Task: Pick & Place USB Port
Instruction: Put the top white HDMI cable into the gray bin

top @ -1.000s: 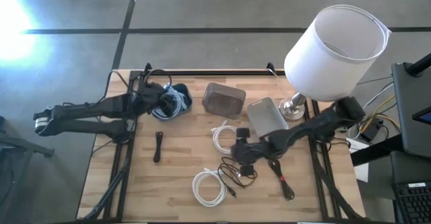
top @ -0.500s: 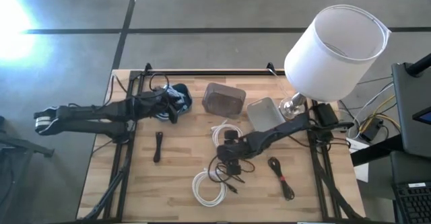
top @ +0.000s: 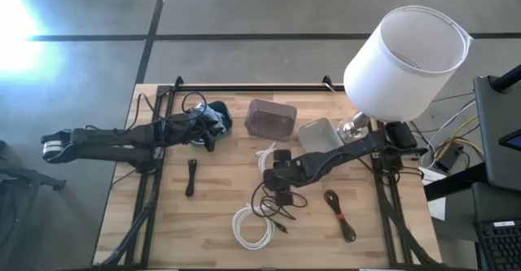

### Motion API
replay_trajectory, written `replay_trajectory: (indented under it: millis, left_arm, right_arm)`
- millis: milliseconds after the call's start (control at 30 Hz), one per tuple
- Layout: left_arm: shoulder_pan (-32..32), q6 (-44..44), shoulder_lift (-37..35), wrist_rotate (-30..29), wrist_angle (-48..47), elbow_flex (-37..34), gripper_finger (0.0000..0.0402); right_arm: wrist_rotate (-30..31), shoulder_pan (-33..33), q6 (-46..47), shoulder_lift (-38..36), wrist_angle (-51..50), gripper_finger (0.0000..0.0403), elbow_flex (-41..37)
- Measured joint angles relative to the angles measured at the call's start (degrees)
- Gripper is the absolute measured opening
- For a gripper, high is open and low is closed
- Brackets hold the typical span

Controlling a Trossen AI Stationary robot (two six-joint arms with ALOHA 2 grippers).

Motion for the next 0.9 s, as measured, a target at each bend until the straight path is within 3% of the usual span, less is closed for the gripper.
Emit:
replay_trajectory:
  millis: [533, 900]
  left_arm:
    - [0.0, -1.5, 0.0, 0.8, 0.2, 0.0, 0.0179]
    - [0.0, -1.7, 0.0, 0.9, 0.3, 0.0, 0.0179]
  right_arm:
    - [0.9, -0.8, 2.9, 10.5, 1.2, 0.016, -0.1]
    - [-1.1, -1.0, 1.7, 7.0, -3.0, 0.0024, -0.6]
